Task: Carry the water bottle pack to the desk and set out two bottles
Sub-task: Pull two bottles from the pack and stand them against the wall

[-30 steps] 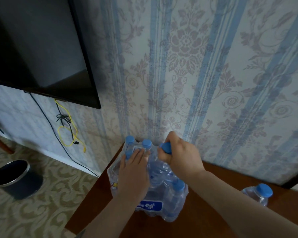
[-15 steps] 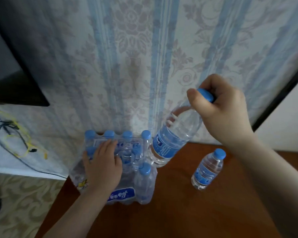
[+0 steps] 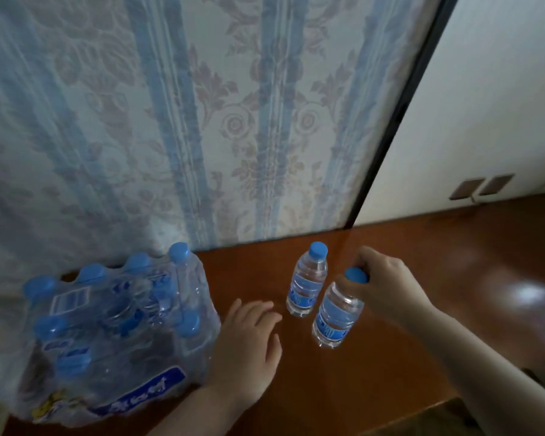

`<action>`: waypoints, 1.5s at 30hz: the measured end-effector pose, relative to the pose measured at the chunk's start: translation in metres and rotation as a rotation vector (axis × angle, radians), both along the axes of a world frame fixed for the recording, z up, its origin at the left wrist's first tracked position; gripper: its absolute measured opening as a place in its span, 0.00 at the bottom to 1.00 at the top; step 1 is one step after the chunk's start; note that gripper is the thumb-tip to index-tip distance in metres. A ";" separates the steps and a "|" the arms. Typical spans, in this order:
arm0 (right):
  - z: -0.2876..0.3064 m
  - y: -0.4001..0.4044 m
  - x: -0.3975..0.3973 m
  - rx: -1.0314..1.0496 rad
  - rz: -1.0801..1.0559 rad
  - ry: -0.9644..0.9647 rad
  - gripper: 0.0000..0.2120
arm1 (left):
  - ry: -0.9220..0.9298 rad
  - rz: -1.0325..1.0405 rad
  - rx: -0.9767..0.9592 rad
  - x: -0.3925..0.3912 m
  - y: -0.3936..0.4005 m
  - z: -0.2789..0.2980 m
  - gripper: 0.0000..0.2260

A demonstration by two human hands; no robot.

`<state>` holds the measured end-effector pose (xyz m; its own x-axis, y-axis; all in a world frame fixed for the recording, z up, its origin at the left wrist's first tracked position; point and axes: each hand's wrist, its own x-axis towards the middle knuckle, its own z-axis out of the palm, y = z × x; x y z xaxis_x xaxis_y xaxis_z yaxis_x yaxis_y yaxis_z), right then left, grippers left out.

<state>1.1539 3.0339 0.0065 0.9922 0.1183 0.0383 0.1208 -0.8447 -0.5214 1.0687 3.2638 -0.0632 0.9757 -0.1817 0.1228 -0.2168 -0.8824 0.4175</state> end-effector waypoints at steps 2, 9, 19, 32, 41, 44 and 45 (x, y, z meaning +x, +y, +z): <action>-0.019 -0.006 -0.004 -0.011 -0.072 0.013 0.16 | 0.157 -0.021 -0.051 -0.008 -0.012 -0.034 0.17; -0.037 -0.015 0.001 0.036 -0.189 -0.016 0.13 | 0.544 0.086 0.107 -0.020 -0.055 -0.116 0.32; -0.035 -0.056 0.023 -0.073 0.345 0.063 0.19 | 0.539 0.359 0.160 0.004 -0.139 -0.142 0.35; -0.028 -0.089 0.058 0.018 0.607 0.124 0.16 | 0.606 0.683 0.031 0.014 -0.219 -0.140 0.36; -0.034 -0.180 0.124 0.055 0.210 0.083 0.12 | 0.546 0.567 0.084 0.057 -0.250 -0.144 0.33; -0.029 -0.214 0.164 -0.054 0.137 0.048 0.15 | 0.532 0.559 0.078 0.073 -0.268 -0.142 0.33; -0.028 -0.226 0.177 -0.057 0.104 0.050 0.16 | 0.529 0.553 0.066 0.079 -0.275 -0.143 0.33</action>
<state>1.3306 2.8082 -0.0215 0.9750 0.2211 -0.0206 0.1843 -0.8573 -0.4807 1.1479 2.9884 -0.2060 0.8524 0.3592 -0.3800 0.4774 -0.8310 0.2854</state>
